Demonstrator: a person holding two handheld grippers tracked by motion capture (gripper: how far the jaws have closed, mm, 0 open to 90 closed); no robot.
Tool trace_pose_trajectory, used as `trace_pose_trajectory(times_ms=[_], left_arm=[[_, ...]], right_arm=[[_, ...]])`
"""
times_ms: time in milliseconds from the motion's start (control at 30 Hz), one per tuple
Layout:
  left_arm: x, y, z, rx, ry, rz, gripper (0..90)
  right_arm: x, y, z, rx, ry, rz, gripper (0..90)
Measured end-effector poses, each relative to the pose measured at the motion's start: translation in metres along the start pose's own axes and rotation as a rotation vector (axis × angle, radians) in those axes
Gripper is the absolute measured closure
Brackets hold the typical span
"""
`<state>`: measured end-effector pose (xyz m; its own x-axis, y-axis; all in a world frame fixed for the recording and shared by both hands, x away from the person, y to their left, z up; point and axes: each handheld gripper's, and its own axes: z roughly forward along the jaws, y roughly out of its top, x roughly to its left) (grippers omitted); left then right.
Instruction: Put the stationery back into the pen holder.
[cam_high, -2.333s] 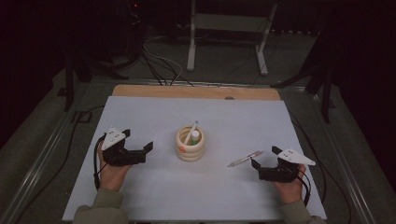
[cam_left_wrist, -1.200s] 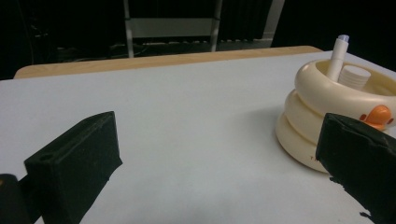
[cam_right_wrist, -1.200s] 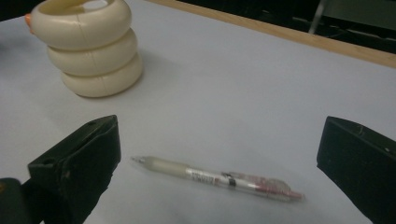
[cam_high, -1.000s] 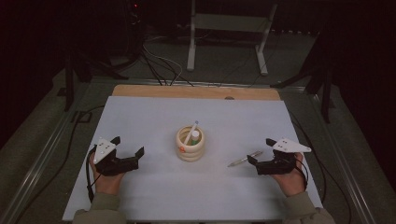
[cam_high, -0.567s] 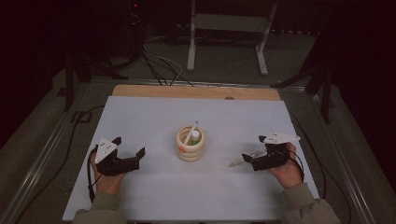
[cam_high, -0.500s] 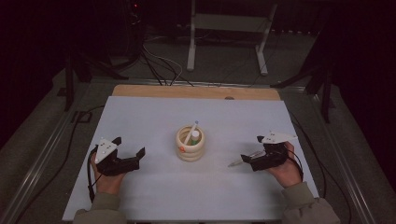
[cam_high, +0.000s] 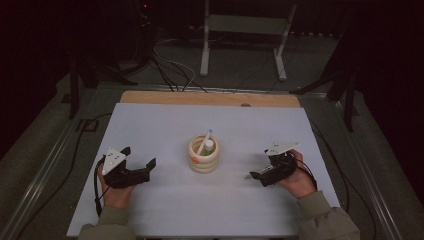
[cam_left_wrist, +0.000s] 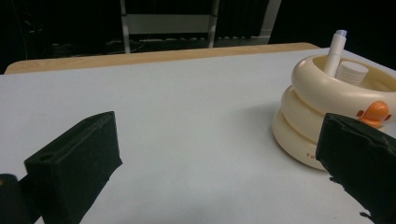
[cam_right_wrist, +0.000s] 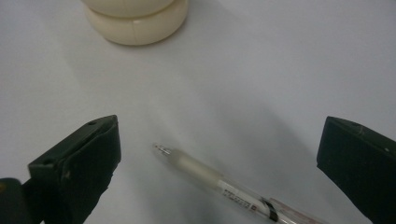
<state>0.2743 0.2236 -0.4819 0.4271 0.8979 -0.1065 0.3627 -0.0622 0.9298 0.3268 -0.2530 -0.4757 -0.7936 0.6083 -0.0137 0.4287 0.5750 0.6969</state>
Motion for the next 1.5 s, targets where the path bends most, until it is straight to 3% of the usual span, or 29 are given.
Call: trace_pose_trajectory(times_ms=[300,567,867,900,1067,1133,1167,1200,1233,1267,1367,1500], left_arm=[[-0.002,-0.001,0.003,0.008,-0.008,-0.001,0.4],[-0.002,-0.001,0.003,0.01,-0.012,-0.001,0.4],[-0.001,-0.001,0.003,0.01,-0.011,-0.006,0.4],[-0.001,-0.001,0.003,0.01,-0.012,-0.007,0.4],[-0.001,-0.001,0.003,0.011,-0.013,-0.006,0.4],[-0.001,-0.001,0.003,0.011,-0.014,-0.007,0.4],[-0.001,-0.001,0.003,0.012,-0.014,-0.007,0.4],[-0.001,-0.001,0.003,0.012,-0.015,-0.007,0.4],[-0.002,-0.001,0.004,0.012,-0.014,-0.007,0.4],[-0.002,-0.001,0.004,0.012,-0.014,-0.009,0.4],[-0.002,-0.001,0.004,0.015,-0.015,-0.008,0.4],[-0.002,-0.001,0.004,0.013,-0.013,-0.008,0.4]], right_arm=[[0.004,0.002,0.007,0.048,0.031,-0.025,0.4],[0.006,0.011,0.006,0.067,0.018,-0.053,0.4],[0.0,0.011,0.02,0.18,0.039,-0.071,0.4],[-0.002,0.01,0.023,0.212,0.043,-0.083,5.2],[-0.004,0.01,0.029,0.272,0.05,-0.106,17.3],[-0.005,0.008,0.034,0.316,0.044,-0.118,29.5],[-0.007,0.007,0.037,0.343,0.057,-0.118,31.5],[-0.01,0.006,0.039,0.359,0.104,-0.088,36.6],[-0.011,0.005,0.039,0.354,0.121,-0.08,39.6],[-0.012,0.006,0.038,0.358,0.141,-0.087,48.1],[-0.007,0.01,0.038,0.39,0.165,-0.128,59.6],[-0.001,0.012,0.037,0.42,0.159,-0.182,64.1]])
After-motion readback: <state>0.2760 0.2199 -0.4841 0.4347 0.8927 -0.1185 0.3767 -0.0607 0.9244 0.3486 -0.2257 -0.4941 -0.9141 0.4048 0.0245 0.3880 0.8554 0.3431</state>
